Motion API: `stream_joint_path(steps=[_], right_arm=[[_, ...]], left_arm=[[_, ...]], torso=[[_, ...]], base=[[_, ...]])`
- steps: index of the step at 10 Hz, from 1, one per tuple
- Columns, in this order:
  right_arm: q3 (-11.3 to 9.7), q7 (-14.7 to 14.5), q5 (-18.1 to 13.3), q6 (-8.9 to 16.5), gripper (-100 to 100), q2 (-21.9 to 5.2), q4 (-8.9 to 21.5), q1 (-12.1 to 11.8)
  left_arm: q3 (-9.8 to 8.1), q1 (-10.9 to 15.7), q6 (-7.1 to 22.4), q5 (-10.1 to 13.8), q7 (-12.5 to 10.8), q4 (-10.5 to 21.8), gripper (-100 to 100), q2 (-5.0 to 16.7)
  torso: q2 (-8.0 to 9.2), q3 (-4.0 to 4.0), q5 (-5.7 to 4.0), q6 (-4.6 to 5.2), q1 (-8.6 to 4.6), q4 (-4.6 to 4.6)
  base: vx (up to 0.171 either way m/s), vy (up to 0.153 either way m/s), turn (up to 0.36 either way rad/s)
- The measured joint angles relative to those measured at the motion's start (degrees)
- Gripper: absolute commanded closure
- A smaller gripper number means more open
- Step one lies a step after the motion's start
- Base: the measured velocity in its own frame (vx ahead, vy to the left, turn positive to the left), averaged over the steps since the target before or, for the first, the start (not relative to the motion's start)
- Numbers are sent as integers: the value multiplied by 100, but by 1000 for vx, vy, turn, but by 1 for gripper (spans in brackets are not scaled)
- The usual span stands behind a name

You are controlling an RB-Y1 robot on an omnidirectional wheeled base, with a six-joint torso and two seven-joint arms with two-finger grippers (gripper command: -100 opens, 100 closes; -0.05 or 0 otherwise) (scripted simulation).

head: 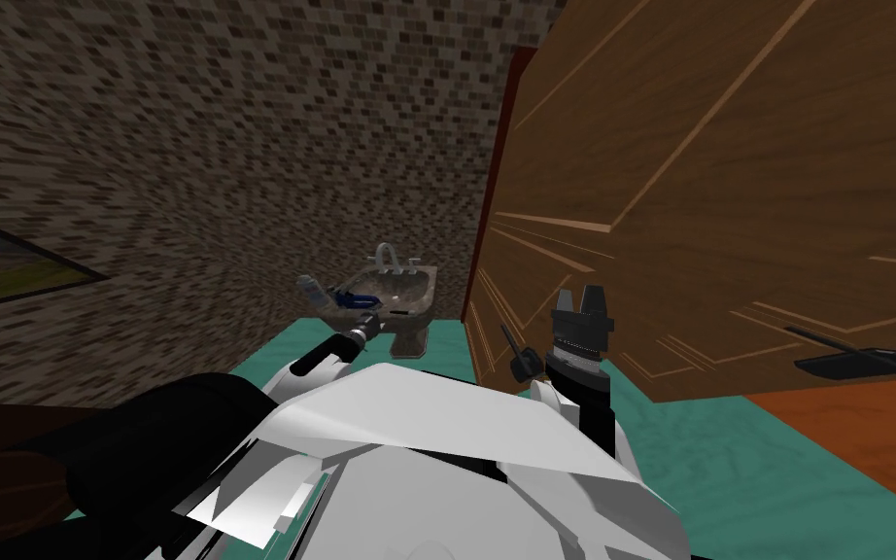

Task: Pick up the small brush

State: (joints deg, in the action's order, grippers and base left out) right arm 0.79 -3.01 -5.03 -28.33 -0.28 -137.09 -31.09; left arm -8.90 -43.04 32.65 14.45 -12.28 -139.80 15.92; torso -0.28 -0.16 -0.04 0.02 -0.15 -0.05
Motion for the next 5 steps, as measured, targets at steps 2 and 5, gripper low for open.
stream_joint_path(steps=[2,5], right_arm=[[0,0,0,0,0,0,0,0],[0,0,0,0,0,0,0,0]], left_arm=[[17,4,236,111,-99,17,-100,142],[55,13,560,245,-230,22,-100,332]], torso=[[-5,-3,1,0,2,-1],[-2,-2,0,1,2,-1]], base=[[50,-12,26],[50,-12,27]])
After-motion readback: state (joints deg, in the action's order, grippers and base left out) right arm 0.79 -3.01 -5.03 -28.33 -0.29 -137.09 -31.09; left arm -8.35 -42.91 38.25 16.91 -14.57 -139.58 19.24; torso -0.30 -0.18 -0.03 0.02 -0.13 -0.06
